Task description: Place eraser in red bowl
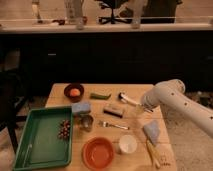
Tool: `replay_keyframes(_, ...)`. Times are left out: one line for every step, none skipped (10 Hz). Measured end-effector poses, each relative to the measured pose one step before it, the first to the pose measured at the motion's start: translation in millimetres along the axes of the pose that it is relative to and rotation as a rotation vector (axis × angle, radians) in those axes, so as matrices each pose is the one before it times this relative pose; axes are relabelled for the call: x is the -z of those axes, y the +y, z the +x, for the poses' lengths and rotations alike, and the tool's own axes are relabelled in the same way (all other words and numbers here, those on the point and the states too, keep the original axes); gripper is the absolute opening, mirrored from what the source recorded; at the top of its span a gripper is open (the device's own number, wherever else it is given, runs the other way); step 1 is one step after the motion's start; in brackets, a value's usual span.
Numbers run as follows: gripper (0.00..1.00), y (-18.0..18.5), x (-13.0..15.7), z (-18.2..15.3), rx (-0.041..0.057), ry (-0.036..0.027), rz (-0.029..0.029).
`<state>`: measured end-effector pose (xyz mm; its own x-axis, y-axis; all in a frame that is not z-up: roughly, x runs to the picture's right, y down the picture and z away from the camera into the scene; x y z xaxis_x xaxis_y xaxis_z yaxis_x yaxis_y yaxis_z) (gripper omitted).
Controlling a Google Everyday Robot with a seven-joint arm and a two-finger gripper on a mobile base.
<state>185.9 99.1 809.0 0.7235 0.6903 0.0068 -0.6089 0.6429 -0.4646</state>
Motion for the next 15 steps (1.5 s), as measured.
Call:
replay_keyframes(0.80,3.99,-8.16,-4.54,0.02008,-0.02008,-0.01049)
replay_keyframes(0.80,1.51,-3.71,-1.96,0.00930,-0.00833,-0.00566)
replay_keyframes(0.80,6.90,-21.62,-8.99,0.05592,-0.03780,-0.03394)
replay_keyframes(0.80,3.68,-12.53,-5.00,0.04320,-0.01711,-0.02721)
replay_keyframes(0.80,1.68,-8.63,-2.84,0.02791,-0.00772,-0.02185)
replay_keyframes(0.80,2.02,-12.09,-0.80,0.02555,-0.00114,-0.02443)
replay_keyframes(0.80,1.26,-9.63,-2.49,0.01791,0.00206,-0.02072)
replay_keyframes(0.80,1.30,-9.55,-2.92,0.01584,0.00590,-0.02138)
replay_keyframes(0.80,0.03,-9.83,-2.30,0.01323,0.01050,-0.02198)
replay_keyframes(0.80,-0.25,-7.93,-1.67,0.00882,0.01001,-0.01681)
replay_keyframes(0.80,-0.92,-4.77,-2.47,0.00671,0.00656,-0.00967)
replay_keyframes(0.80,-1.00,-6.03,-3.51,0.00547,0.00688,-0.01106)
replay_keyframes(0.80,-1.12,-6.13,-2.92,0.00131,0.00433,-0.00987)
replay_keyframes(0.80,-1.25,-4.03,1.19,-0.01008,0.00414,-0.00338)
replay_keyframes(0.80,-0.76,-3.23,1.72,-0.01442,0.00171,-0.00323)
